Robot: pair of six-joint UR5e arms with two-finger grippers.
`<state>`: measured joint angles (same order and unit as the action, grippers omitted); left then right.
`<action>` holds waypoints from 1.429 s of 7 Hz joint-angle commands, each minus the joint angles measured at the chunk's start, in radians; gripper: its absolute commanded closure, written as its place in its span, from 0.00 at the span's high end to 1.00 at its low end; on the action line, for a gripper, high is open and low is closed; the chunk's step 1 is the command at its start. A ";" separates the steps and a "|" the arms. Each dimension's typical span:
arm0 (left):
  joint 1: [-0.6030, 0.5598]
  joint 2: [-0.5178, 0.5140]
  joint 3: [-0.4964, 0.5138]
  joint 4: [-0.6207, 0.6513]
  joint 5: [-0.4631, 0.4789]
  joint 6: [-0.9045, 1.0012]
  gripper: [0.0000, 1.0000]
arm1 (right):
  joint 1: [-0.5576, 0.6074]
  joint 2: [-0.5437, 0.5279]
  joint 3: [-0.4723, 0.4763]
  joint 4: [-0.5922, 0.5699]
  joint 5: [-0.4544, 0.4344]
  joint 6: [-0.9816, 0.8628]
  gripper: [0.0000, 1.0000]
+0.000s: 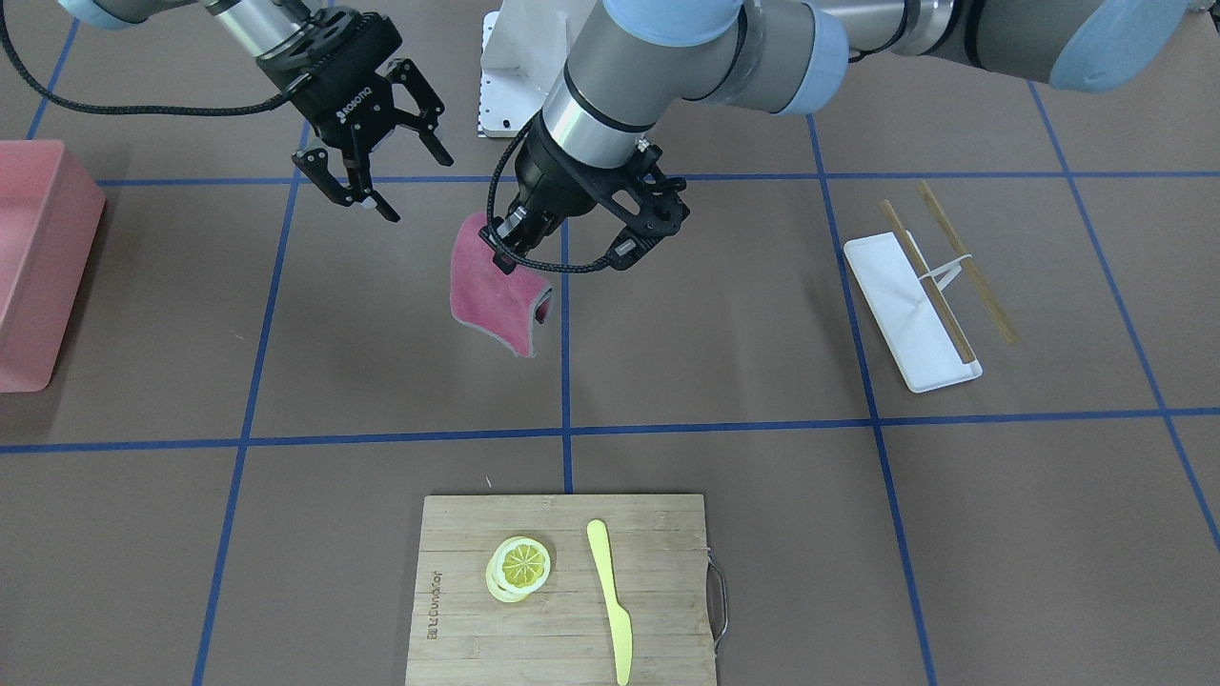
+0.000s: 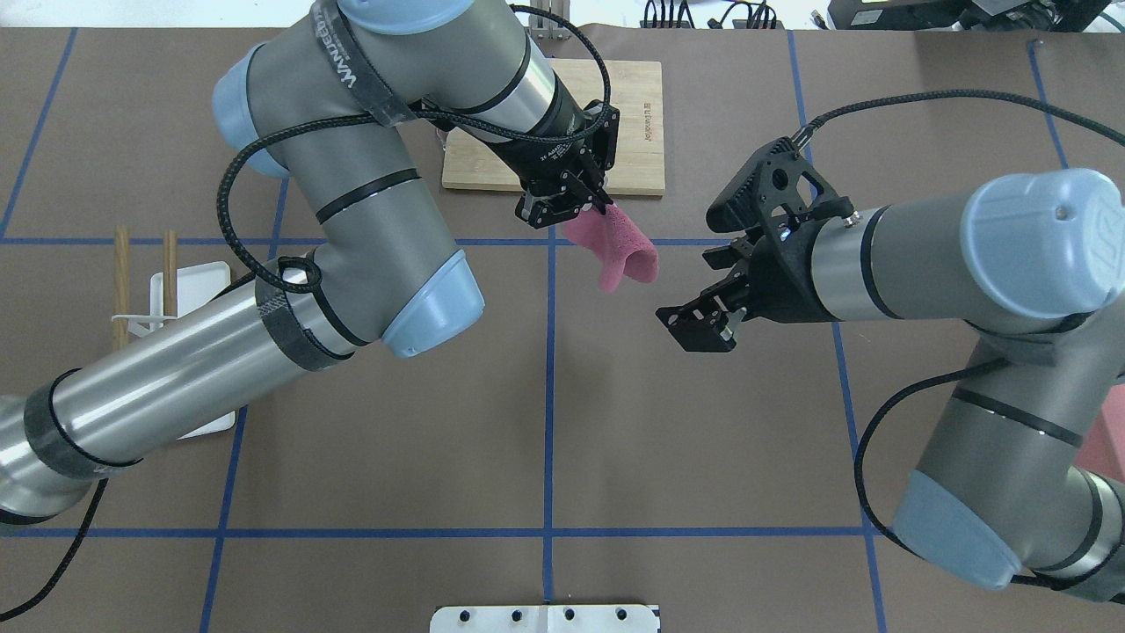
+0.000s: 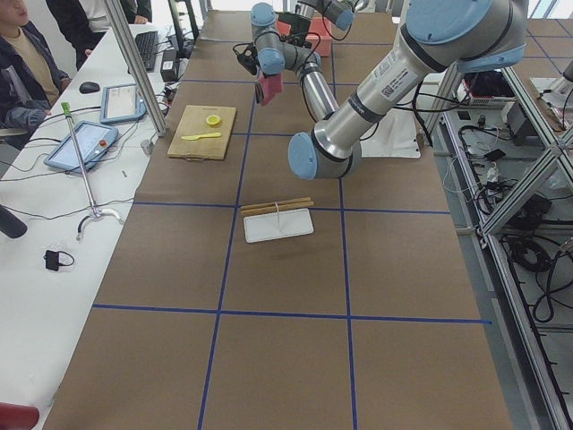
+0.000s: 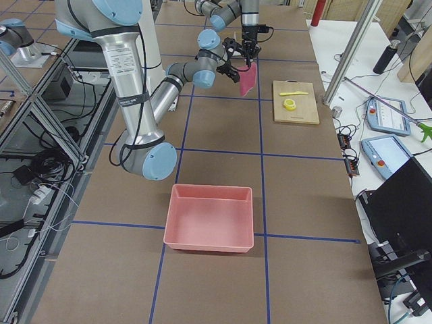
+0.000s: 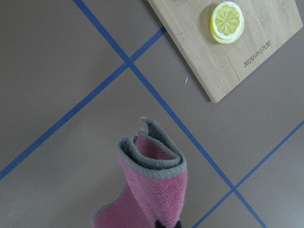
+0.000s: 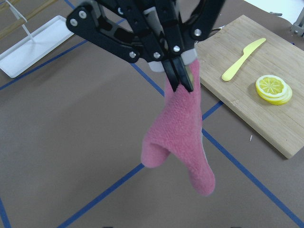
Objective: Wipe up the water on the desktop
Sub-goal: 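Carry the cloth toward the table center while the right gripper approaches it, then close the right gripper on the cloth below the left gripper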
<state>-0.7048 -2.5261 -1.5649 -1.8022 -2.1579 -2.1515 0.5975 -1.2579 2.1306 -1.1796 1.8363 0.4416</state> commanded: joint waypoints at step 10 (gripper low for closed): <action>0.045 0.043 -0.090 0.001 0.003 -0.056 0.00 | -0.079 0.046 -0.028 0.002 -0.118 0.063 0.50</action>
<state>-0.6600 -2.4841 -1.6537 -1.8005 -2.1553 -2.2086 0.5190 -1.2127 2.1057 -1.1781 1.7190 0.5002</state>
